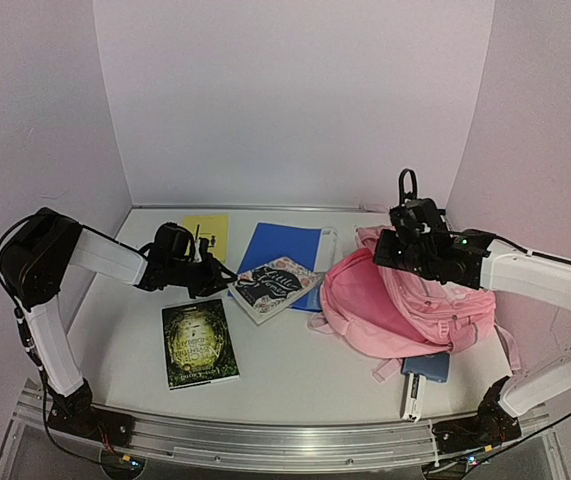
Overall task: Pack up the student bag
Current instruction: Pick up the book from the center of the board.
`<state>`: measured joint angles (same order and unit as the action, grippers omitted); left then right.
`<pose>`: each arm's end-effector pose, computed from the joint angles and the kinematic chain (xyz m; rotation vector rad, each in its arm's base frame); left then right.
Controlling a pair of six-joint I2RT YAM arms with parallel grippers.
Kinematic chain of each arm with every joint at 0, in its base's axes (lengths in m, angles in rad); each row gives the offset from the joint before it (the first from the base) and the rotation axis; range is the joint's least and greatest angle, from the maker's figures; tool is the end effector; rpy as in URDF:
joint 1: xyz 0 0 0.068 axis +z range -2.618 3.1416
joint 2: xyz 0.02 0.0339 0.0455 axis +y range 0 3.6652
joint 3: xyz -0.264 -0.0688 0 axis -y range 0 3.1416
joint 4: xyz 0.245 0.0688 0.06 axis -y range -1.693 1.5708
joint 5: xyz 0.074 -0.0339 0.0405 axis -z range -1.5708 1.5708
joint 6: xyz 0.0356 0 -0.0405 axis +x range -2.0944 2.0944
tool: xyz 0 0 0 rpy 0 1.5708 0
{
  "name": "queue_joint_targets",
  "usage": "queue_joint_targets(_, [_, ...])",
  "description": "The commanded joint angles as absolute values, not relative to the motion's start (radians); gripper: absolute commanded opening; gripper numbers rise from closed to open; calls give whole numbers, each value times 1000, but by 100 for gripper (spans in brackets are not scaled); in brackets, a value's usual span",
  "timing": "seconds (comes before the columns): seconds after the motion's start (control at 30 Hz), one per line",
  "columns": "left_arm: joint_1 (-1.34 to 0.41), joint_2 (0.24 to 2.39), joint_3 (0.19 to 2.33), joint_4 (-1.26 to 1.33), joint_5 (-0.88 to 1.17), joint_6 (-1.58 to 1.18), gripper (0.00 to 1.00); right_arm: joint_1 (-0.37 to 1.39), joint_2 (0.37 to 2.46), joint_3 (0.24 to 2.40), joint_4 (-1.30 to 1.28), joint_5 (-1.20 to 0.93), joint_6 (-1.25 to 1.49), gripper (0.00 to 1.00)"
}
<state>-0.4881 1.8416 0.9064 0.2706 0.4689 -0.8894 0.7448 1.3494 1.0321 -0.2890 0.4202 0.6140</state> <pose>0.3171 -0.1866 0.1411 -0.2091 2.4575 -1.2098 0.2312 0.1934 0.2909 0.0978 2.1353 0.3463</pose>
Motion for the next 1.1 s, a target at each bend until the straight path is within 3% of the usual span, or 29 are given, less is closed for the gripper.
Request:
queue_joint_targets(0.0, [-475,1690,819,249,456,-885,0,740,1306,1049,-250,430,615,0])
queue_joint_targets(0.6, [-306,1243,399,26,392,-954,0,740,1333,1059,-241,411,615,0])
queue_joint_targets(0.8, [-289,1205,372,31,420,-952,0,740,1344,1065,-238,406,614,0])
queue_joint_targets(1.07, [-289,1083,451,112,614,-896,0,740,1290,1081,-221,325,624,0])
